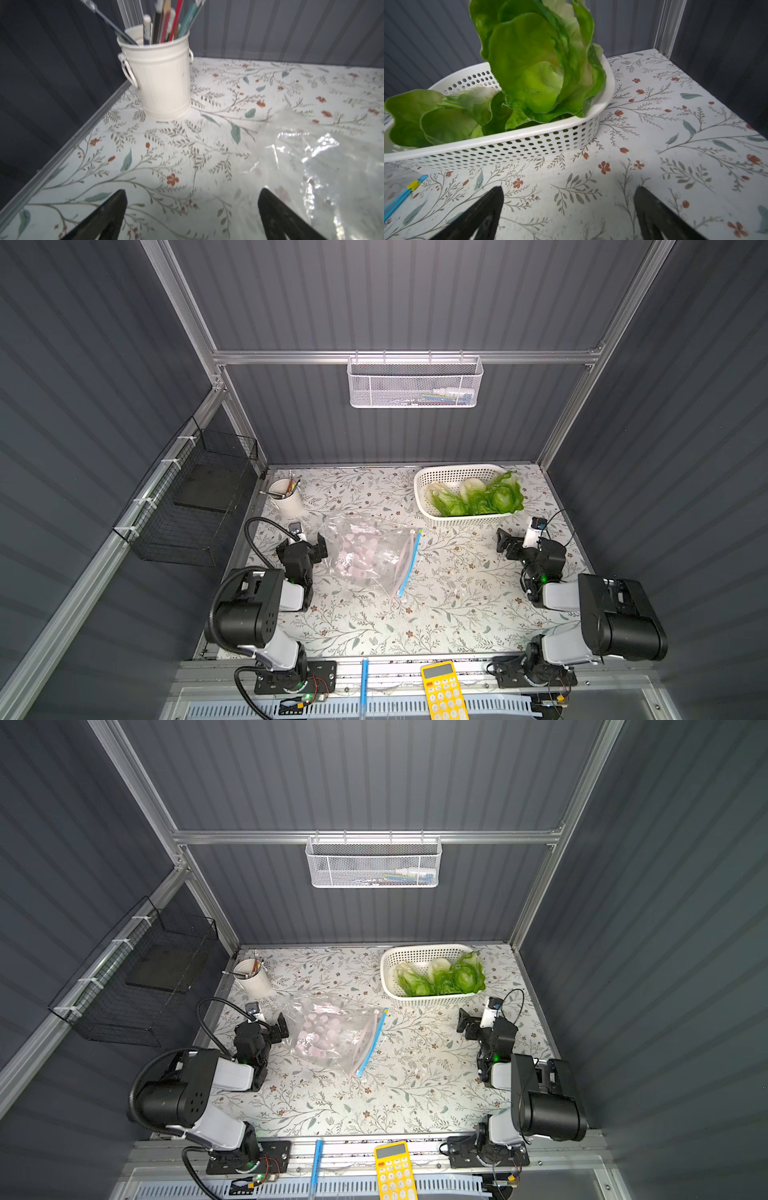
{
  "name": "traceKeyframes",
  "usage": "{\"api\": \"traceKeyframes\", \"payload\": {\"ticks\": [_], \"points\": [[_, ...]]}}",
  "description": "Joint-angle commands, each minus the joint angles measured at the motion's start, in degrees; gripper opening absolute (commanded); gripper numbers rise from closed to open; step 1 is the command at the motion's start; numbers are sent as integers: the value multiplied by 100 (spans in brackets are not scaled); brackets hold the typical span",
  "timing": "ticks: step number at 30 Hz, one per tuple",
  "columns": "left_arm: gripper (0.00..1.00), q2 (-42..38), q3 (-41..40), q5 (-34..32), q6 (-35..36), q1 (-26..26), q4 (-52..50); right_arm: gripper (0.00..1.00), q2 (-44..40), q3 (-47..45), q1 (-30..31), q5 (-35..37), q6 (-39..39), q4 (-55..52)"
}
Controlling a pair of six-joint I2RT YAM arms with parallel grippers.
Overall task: Open the zip-top bag and take out the chinese cabbages
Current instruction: Reset both arms
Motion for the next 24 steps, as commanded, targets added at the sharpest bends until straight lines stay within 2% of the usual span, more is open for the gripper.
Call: {"api": "traceKeyframes", "payload": {"ticks": [1,4,6,8,11,24], "points": [[100,536,-188,125,180,-17,1672,99,-27,276,20,-107,-117,-70],[100,173,119,-288,-54,-14,476,99,-5,317,84,-1,-155,-126],[100,263,584,-233,10,-14,-148,99,-9,332,117,59,-165,-158],[100,225,1229,-153,38,-14,-1501,99,-10,343,129,84,-174,-185],[100,301,1179,-193,120,-77,-1269,99,-11,334,135,84,-174,-170],[100,277,1187,-187,108,-84,-1350,99,2,400,184,207,-208,-281]]}}
